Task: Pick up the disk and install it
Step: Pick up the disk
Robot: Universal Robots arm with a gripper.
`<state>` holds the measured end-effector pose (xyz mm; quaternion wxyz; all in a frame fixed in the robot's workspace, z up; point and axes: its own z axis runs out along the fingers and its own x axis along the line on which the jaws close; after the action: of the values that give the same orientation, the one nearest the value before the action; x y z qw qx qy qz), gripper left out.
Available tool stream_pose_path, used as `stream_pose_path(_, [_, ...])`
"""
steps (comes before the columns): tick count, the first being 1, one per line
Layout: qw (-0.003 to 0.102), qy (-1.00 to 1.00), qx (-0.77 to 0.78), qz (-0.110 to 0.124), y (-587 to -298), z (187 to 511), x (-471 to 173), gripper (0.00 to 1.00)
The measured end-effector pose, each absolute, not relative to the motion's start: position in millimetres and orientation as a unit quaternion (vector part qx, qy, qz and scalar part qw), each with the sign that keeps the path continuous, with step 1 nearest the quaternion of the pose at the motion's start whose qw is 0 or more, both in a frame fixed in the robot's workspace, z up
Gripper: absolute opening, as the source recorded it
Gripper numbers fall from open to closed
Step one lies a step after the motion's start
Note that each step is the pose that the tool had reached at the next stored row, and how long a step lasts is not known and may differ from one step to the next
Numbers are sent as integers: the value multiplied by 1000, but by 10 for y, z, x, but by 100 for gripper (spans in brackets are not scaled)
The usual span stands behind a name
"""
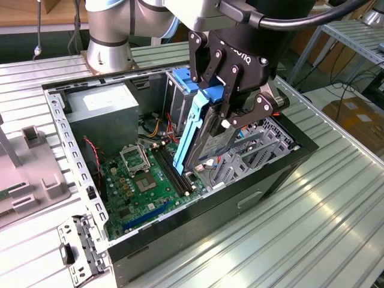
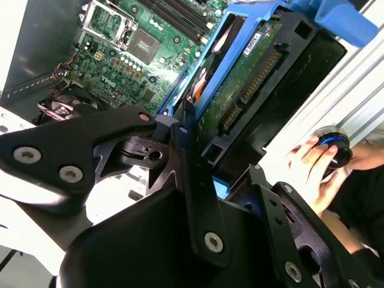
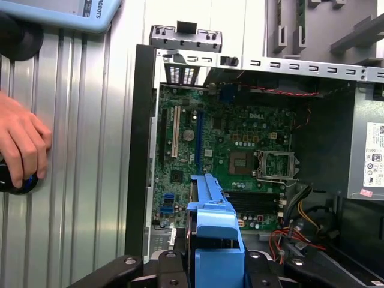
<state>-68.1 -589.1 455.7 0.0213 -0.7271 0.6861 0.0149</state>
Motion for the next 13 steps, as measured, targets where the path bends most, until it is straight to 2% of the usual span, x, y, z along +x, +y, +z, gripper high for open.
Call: stream_pose_path(13, [21,686,-727,15,-5918,4555,-681,36])
